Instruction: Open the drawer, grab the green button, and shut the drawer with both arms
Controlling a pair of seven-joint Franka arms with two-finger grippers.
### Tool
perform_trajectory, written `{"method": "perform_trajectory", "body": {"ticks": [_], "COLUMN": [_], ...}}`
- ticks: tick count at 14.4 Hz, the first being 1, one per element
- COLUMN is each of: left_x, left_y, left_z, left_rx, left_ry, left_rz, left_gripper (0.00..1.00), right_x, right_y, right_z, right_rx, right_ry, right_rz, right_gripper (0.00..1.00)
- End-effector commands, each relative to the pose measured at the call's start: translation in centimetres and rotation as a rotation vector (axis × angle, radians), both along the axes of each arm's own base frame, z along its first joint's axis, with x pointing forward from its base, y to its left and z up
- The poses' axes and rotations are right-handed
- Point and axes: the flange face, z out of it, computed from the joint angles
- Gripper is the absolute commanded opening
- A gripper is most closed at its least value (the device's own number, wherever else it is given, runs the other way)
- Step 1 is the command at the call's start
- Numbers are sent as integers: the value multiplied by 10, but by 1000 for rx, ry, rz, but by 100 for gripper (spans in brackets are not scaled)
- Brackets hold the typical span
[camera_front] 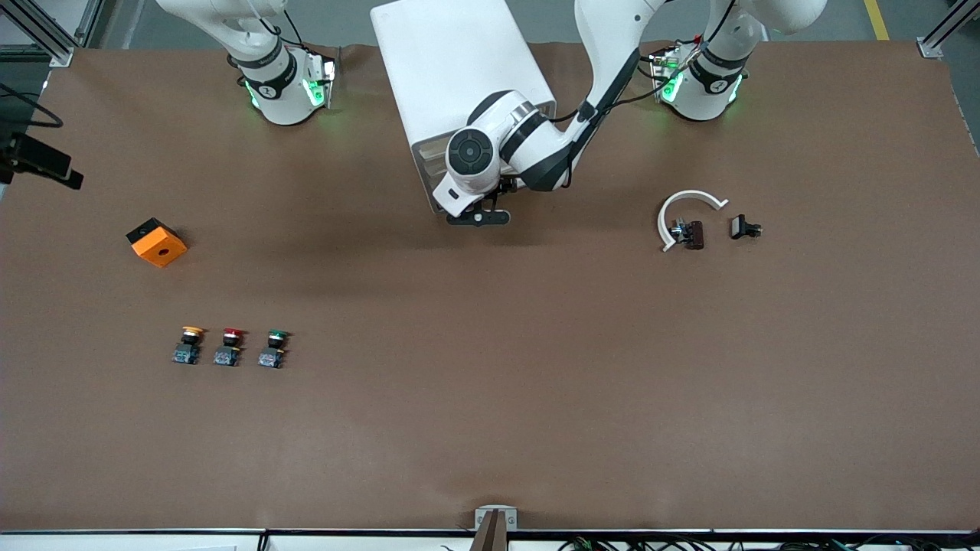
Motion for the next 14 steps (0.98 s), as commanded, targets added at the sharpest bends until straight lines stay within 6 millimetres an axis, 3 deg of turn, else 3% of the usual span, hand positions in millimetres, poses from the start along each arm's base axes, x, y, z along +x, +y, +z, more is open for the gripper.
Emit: {"method": "perform_trajectory", "body": {"ticks": [1,5,8,11,14], "left_x": [-11,15,50,88,124], "left_y": [-4,8,32,58,88], "left_z": [3,12,18,37,51], "left_rx": [-17,-30,-34,-56,-73], "left_ry": [29,13,3,-25,-43], "left_rz": [2,43,103,166,237], "left_gripper": [100,100,100,100,100], "right_x": [-25,-25,-24,-25,-38], "right_y": [-20,-17,-18,-19,-29], "right_z": [6,6,7,9,24], "right_rx": [-5,-2,6,1,14], "right_ry": [-7,-7,-13,-15,-41], "right_rz": [8,10,8,24,56], "right_gripper": [100,100,100,100,100]}}
